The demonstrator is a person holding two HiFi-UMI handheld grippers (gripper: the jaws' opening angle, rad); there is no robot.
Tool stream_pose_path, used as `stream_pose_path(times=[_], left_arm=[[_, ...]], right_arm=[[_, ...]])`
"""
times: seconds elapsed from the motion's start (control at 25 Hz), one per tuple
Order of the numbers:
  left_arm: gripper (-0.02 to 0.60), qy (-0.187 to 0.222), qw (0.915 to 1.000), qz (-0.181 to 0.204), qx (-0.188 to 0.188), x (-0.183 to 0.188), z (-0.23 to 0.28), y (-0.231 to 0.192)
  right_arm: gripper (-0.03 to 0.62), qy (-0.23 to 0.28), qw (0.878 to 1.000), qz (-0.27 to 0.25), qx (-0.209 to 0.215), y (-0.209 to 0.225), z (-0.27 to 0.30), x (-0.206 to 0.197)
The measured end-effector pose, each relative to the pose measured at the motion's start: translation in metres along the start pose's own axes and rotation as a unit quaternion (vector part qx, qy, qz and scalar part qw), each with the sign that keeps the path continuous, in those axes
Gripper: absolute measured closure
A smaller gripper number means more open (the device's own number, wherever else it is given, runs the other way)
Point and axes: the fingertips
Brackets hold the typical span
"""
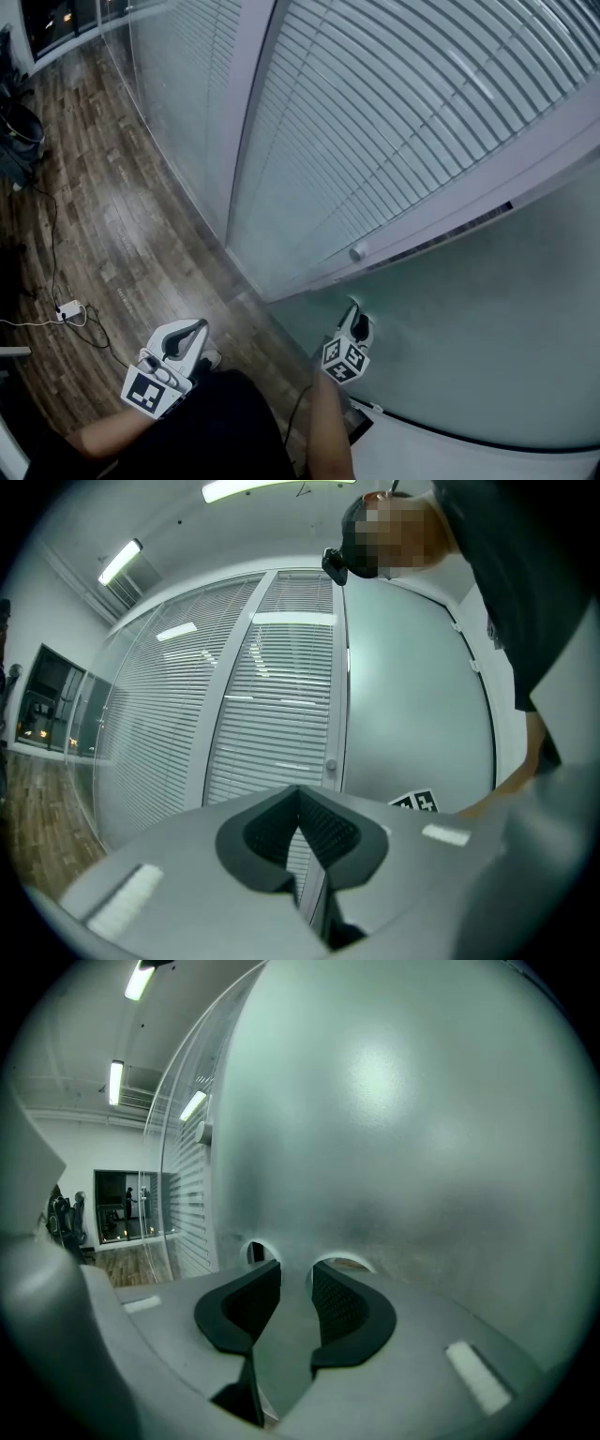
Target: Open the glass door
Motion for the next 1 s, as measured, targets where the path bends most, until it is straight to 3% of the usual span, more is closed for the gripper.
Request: stream_pose_path(times=[0.32,1.0], left_arm=[[0.581,0.008,1.0,0.0,-0.002,0.006,-0.02,-0.015],[0.581,0.053,0.9909,-0.036,-0.118,0.025,-0.032,0.016]], right_arm=[[0.487,0.004,1.0,-0.005,-0.003,-0.009,-0.014,0.0],[0.485,0.011,1.0,-0.02,0.008,-0.041,-0.087,-0.006]])
Point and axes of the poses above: the fingertips, and each gripper's own axes: z forward along the fingers, y to its right, x out of its top, and after that the axes turned 13 degrees about z, right-handed
